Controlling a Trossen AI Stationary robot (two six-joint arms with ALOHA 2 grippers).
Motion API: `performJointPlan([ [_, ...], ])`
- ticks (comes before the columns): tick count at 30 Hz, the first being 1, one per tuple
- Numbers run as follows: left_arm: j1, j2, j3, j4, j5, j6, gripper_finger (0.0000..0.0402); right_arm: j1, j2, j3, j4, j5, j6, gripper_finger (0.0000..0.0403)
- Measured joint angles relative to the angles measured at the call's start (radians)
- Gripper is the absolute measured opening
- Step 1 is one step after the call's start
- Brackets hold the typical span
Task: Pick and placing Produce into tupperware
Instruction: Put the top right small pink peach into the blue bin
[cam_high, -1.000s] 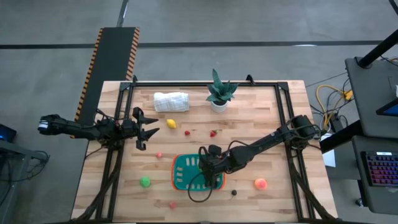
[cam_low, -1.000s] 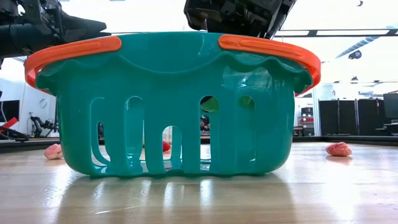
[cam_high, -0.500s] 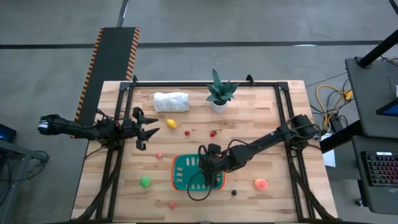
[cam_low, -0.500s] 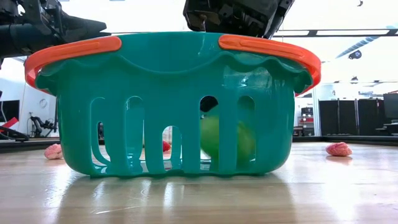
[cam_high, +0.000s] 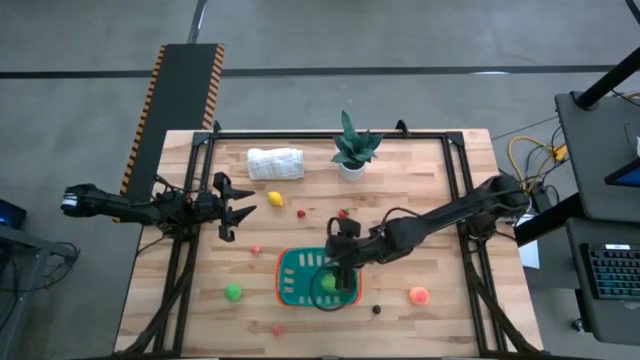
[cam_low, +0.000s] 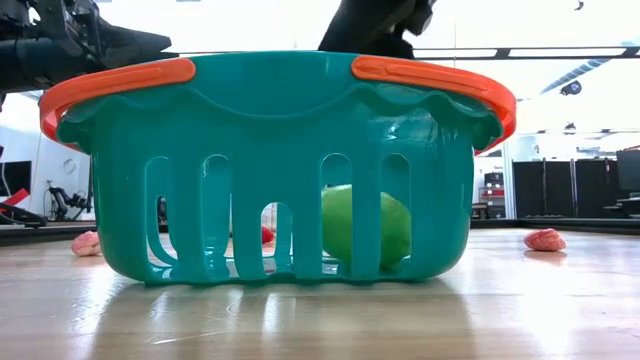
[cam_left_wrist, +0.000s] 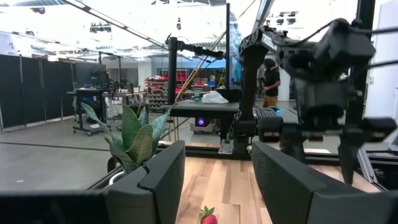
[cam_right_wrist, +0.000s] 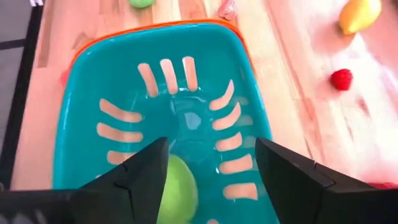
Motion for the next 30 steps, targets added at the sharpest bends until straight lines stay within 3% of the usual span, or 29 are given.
performJointPlan([
  [12, 0.0, 0.01, 0.0, 0.0, 0.0, 0.0, 0.0173, 0.0, -0.118, 0.0, -0.143, 0.0, -0.001, 0.0228],
  [30, 0.0, 0.027, 0.0, -0.001, 0.0, 0.0, 0.0173, 0.03, -0.135, -0.039, -0.37, 0.01, 0.069, 0.0223],
])
